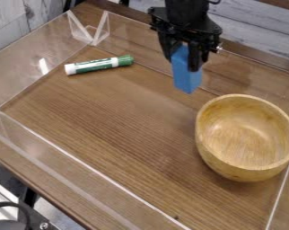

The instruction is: Remove the blue block from inside the brown bowl and put it on the table

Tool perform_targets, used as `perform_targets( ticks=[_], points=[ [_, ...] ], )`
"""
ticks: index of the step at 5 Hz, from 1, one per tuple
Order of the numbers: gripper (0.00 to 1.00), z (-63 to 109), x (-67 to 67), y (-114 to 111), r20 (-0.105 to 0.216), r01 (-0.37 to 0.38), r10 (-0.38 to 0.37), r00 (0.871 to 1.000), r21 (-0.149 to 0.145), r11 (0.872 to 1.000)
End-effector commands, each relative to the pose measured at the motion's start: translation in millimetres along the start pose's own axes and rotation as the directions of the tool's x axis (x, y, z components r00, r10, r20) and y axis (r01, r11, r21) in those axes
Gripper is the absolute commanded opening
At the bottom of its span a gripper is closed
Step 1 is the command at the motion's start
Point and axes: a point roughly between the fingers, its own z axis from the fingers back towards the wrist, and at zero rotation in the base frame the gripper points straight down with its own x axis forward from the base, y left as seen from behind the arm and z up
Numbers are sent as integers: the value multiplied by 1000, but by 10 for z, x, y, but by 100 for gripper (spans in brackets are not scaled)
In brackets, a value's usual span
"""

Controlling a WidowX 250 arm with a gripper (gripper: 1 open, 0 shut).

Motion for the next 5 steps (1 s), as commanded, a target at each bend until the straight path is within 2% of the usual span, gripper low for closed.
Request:
perform_targets(
  ticks=[1,5],
  points=[
    [0,152,92,62,85,6,-7,996,14,1000],
    [0,-98,144,128,129,9,-12,992,18,1000]
  ],
)
